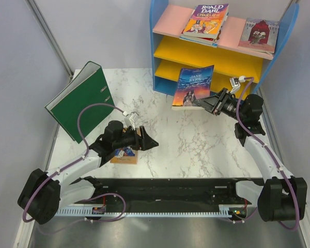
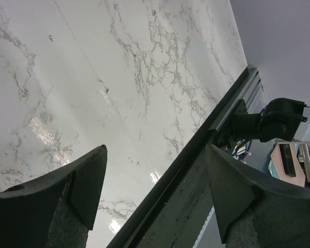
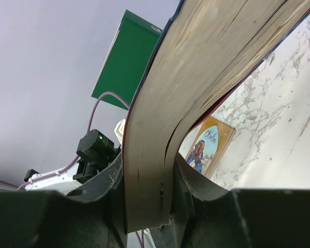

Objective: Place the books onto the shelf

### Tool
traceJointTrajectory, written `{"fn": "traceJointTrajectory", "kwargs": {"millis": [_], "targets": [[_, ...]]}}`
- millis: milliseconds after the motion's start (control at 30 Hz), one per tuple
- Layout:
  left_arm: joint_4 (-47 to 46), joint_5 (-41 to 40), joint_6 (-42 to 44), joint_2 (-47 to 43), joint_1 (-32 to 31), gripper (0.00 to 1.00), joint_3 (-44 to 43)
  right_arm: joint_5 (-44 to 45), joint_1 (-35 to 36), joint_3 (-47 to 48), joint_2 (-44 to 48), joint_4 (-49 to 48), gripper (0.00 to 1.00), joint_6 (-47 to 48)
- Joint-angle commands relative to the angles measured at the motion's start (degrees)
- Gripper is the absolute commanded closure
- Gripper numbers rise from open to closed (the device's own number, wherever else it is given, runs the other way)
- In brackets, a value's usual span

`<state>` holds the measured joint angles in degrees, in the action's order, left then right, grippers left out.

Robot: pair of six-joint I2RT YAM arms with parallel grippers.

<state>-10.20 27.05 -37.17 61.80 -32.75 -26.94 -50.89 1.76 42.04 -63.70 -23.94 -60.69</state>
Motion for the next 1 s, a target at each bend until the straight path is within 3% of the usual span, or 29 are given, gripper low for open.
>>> {"fn": "traceJointTrajectory", "kwargs": {"millis": [0,400,967], "targets": [[-2.46,-0.68,-1.33,-2.47,-0.03,0.18,2.06,0.8,0.09,7.17,-0.63,-13.32,1.0,1.45],[-2.37,-0.68,-2.12,-4.85,-0.03,0.18,5.58,1.94,0.0,12.71,-9.06,-18.42,1.0,-0.22],[-2.72,-0.59,-2.03,-3.88,-0.12,0.18,6.37,2.11,0.09,15.97,-9.6,-19.56,1.0,-1.63]]}}
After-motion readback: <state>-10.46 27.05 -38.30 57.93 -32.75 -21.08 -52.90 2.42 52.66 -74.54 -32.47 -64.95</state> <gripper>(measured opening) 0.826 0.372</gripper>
